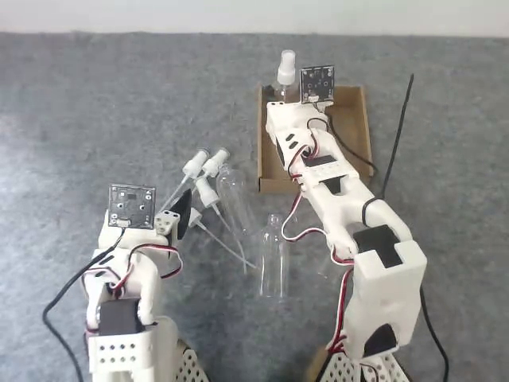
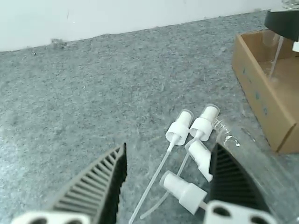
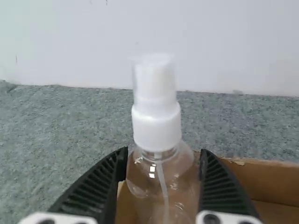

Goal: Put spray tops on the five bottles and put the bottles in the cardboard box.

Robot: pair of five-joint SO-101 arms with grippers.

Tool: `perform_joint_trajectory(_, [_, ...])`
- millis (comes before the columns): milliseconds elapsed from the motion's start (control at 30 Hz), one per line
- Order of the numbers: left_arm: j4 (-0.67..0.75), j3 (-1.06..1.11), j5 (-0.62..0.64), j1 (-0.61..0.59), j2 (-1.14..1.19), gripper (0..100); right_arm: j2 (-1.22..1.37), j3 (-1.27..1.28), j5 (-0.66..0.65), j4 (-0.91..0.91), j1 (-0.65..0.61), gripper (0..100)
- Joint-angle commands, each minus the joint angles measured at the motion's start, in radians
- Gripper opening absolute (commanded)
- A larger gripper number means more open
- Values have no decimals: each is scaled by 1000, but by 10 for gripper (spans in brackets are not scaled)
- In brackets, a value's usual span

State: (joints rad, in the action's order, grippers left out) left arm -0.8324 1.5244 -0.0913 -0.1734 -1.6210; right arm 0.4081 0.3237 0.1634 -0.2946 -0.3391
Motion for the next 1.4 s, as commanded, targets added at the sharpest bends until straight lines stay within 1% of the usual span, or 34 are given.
perform_joint_trajectory(0, [35,-2,-8,-6,0,265,-19,-55,-14,5,16,171])
perform_joint_trajectory(100, [37,-2,-8,-6,0,265,-19,-55,-14,5,16,178])
perform_joint_trajectory(233, [37,-2,-8,-6,0,265,-19,-54,-14,10,16,243])
perform_joint_trajectory(300, [37,-2,-8,-6,0,265,-19,-54,-14,10,16,258])
perform_joint_trajectory(733, [37,-2,-8,-6,0,265,-24,-54,-15,10,16,260])
perform_joint_trajectory(867, [37,-2,-8,-6,0,265,-24,-54,-68,10,16,260])
perform_joint_trajectory(1367, [38,-2,-8,-6,0,265,-41,-54,-71,7,16,260])
